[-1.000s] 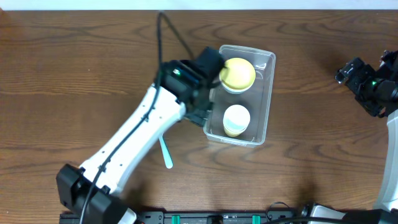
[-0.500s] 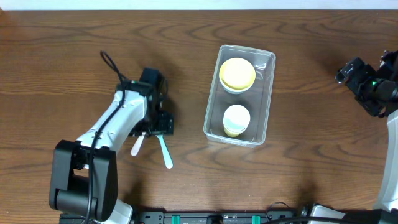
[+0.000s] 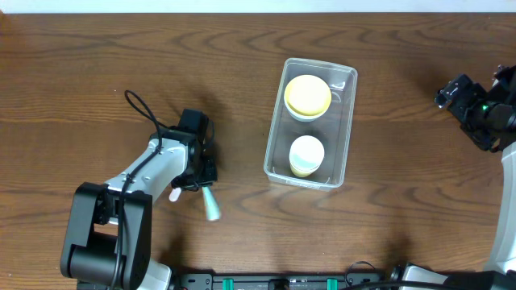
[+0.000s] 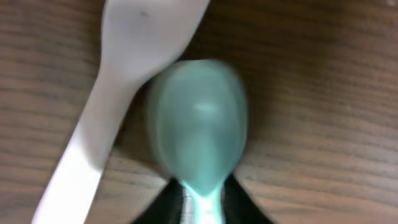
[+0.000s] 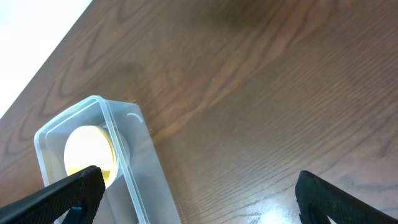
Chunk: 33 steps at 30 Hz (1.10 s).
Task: Pack container
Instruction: 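Grasp the mint-green spoon with the left gripper, then drop the mint-green spoon into the container beside the cups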
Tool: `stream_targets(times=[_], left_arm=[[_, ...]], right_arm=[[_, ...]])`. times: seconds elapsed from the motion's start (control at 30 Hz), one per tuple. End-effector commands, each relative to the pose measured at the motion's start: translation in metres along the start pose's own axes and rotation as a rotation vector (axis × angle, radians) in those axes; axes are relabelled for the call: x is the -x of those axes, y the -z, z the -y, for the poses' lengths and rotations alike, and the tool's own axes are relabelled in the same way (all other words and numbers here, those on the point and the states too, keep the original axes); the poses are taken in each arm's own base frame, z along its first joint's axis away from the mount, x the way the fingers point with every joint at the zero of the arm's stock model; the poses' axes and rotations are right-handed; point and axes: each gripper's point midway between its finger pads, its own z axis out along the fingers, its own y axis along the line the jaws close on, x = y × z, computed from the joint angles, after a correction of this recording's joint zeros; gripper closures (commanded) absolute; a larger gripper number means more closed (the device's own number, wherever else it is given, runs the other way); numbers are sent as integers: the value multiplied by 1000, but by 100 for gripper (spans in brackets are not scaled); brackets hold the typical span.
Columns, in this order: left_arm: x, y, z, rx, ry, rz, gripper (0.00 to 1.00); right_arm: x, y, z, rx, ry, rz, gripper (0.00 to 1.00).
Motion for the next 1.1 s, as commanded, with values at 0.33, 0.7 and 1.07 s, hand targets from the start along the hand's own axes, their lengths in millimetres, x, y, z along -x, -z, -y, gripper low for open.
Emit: stream_targets(times=[0.33,0.7,1.07], left_arm=[[-10,83,64,-115,-165,49,94],[-12,211,198,-337,-576,461,94],[-36,161,265,-363,-705,343,94]], right_arm=[[1,0,2,-3,-12,1,1],[1,0,2,-3,-12,1,1],[1,0,2,-3,-12,1,1]])
